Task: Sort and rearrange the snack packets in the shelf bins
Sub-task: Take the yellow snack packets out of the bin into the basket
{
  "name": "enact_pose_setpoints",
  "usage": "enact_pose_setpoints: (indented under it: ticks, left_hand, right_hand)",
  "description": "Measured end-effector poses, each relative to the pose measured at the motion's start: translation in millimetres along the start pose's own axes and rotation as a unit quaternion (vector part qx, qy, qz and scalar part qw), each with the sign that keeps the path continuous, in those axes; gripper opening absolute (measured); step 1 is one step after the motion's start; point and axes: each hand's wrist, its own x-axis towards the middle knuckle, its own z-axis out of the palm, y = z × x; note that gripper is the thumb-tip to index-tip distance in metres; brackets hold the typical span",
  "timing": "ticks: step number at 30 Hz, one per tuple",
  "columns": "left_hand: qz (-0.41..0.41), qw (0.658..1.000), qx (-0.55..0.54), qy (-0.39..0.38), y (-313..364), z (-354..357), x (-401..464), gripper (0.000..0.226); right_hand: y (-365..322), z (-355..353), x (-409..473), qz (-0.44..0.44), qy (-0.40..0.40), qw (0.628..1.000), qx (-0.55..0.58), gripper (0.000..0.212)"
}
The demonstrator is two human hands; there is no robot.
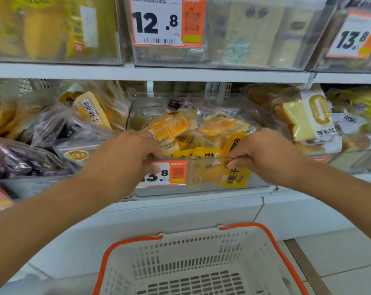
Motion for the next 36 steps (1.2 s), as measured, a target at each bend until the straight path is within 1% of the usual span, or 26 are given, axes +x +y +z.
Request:
enact_pose_setpoints:
  ticks: [4,7,8,9,10,11,12,13,14,15,16,17,18,19,20,21,22,23,25,27,29,30,32,34,35,36]
  left_hand:
    - [0.008,0.993,0.099,-0.066,21,-1,-22,0.017]
    - [-0.004,0.990,0.113,-0.079,26,3,-30,0.021]
    - [-0.012,0.990,0.108,-0.086,26,-1,-29,0.025]
    - [-0.022,0.991,0.101,-0.091,26,-5,-28,0.030]
    - [-0.037,0.992,0.088,-0.082,26,-10,-24,0.036]
    - [-0.052,0.994,0.071,-0.058,28,-17,-19,0.043]
    - [-0.057,0.997,0.049,-0.022,30,-21,-13,0.048]
    - [-0.057,0.998,0.032,0.000,31,-22,-7,0.053]
    - [-0.056,0.998,0.018,0.001,33,-20,-1,0.061]
    - [-0.056,0.998,0.017,-0.025,33,-15,6,0.074]
    - [-0.052,0.996,0.027,-0.069,33,-7,12,0.084]
    - [-0.053,0.990,0.049,-0.122,33,0,18,0.090]
    - [-0.050,0.983,0.067,-0.166,33,7,23,0.089]
    - [-0.052,0.978,0.068,-0.190,32,13,26,0.085]
    - [-0.059,0.978,0.055,-0.193,31,17,28,0.079]
    - [-0.062,0.980,0.057,-0.179,32,18,29,0.073]
    - [-0.055,0.982,0.085,-0.160,33,18,28,0.067]
    - [-0.039,0.979,0.131,-0.149,36,18,27,0.062]
    - [-0.008,0.972,0.195,-0.131,41,16,22,0.051]
    - [0.005,0.972,0.203,-0.120,43,14,21,0.038]
    - [-0.013,0.980,0.172,-0.101,40,10,23,0.028]
    - [-0.026,0.984,0.151,-0.087,37,7,24,0.025]
    - [-0.041,0.994,0.101,-0.024,34,-5,22,0.020]
    - [-0.011,0.993,0.040,0.109,33,-28,14,0.018]
    - [0.014,0.987,0.004,0.161,35,-42,7,0.019]
    - [0.036,0.983,-0.059,0.169,36,-58,0,0.022]
  right_hand:
    - [-10,6,-28,-0.003,-0.040,0.999,-0.018,0.020]
    - [-16,11,-38,0.004,-0.064,0.998,-0.021,0.023]
    - [-19,7,-39,0.011,-0.072,0.997,0.006,0.024]
    - [-23,-3,-38,0.034,-0.066,0.995,0.060,0.027]
    - [-25,-15,-35,0.062,-0.025,0.988,0.140,0.029]
    - [-24,-26,-30,0.095,0.035,0.976,0.194,0.033]
    - [-20,-33,-24,0.117,0.079,0.968,0.207,0.039]
    - [-18,-39,-18,0.134,0.081,0.973,0.167,0.052]
    - [-15,-38,-12,0.155,0.041,0.980,0.119,0.065]
    - [-12,-33,-5,0.169,-0.018,0.981,0.092,0.072]
    - [-11,-27,1,0.184,-0.078,0.974,0.102,0.072]
    - [-11,-22,6,0.193,-0.125,0.967,0.110,0.076]
    - [-9,-17,12,0.187,-0.141,0.964,0.126,0.089]
    - [-5,-14,17,0.181,-0.145,0.962,0.141,0.103]
    - [0,-12,22,0.174,-0.139,0.963,0.149,0.109]
    - [-1,-14,23,0.167,-0.138,0.963,0.159,0.105]
    - [-2,-15,25,0.154,-0.128,0.965,0.167,0.098]
    - [-2,-17,24,0.144,-0.104,0.966,0.186,0.094]
    - [0,-13,19,0.138,-0.032,0.957,0.253,0.093]
    - [5,-9,15,0.138,0.024,0.938,0.316,0.086]
    - [1,-6,11,0.133,0.057,0.903,0.405,0.067]
    - [-6,-7,10,0.130,0.072,0.875,0.460,0.057]
    - [-22,-17,9,0.130,0.132,0.837,0.515,0.039]
    - [-32,-40,5,0.105,0.184,0.825,0.524,0.029]
    - [-36,-55,0,0.085,0.177,0.821,0.536,0.027]
    - [-39,-70,-6,0.066,0.142,0.825,0.543,0.025]
